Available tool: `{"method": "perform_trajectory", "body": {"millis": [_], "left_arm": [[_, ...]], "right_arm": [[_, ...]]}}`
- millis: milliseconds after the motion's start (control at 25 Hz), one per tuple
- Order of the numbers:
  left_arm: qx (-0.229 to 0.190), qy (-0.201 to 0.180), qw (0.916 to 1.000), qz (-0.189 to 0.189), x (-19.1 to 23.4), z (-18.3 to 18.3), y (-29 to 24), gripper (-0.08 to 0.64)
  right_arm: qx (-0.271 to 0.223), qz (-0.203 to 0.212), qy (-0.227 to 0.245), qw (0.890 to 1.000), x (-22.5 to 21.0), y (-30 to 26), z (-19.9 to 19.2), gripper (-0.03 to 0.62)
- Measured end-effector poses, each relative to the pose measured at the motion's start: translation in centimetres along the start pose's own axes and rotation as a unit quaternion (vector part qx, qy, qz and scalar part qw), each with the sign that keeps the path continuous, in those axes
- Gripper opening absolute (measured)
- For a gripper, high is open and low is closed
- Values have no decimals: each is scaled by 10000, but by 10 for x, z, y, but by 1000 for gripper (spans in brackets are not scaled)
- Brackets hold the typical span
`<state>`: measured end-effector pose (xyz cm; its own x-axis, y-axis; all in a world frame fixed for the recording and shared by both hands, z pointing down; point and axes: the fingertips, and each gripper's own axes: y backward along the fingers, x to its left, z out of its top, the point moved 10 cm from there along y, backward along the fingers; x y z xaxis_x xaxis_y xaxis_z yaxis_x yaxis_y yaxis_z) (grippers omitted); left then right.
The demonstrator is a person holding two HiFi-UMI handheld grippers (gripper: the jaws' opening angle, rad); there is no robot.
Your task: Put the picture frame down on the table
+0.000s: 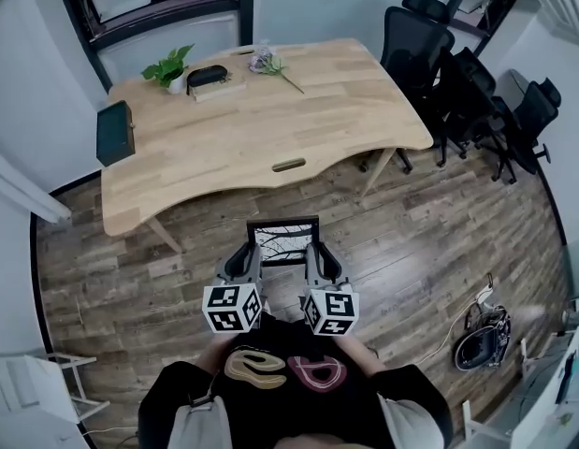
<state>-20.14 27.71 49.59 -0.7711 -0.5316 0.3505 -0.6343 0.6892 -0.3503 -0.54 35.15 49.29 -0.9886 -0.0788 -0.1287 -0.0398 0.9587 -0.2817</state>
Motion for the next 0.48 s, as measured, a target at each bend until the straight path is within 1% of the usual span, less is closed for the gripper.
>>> {"method": "perform_trajectory", "body": {"millis": [240,480], "left_arm": [[95,-19,9997,-214,19,11,-13,81],[93,56,9997,-215,27,16,-21,81]], "right_arm": [[22,-157,59,9999,10,-15,5,77],[36,-178,107,9998,13,-27,9,77]]}}
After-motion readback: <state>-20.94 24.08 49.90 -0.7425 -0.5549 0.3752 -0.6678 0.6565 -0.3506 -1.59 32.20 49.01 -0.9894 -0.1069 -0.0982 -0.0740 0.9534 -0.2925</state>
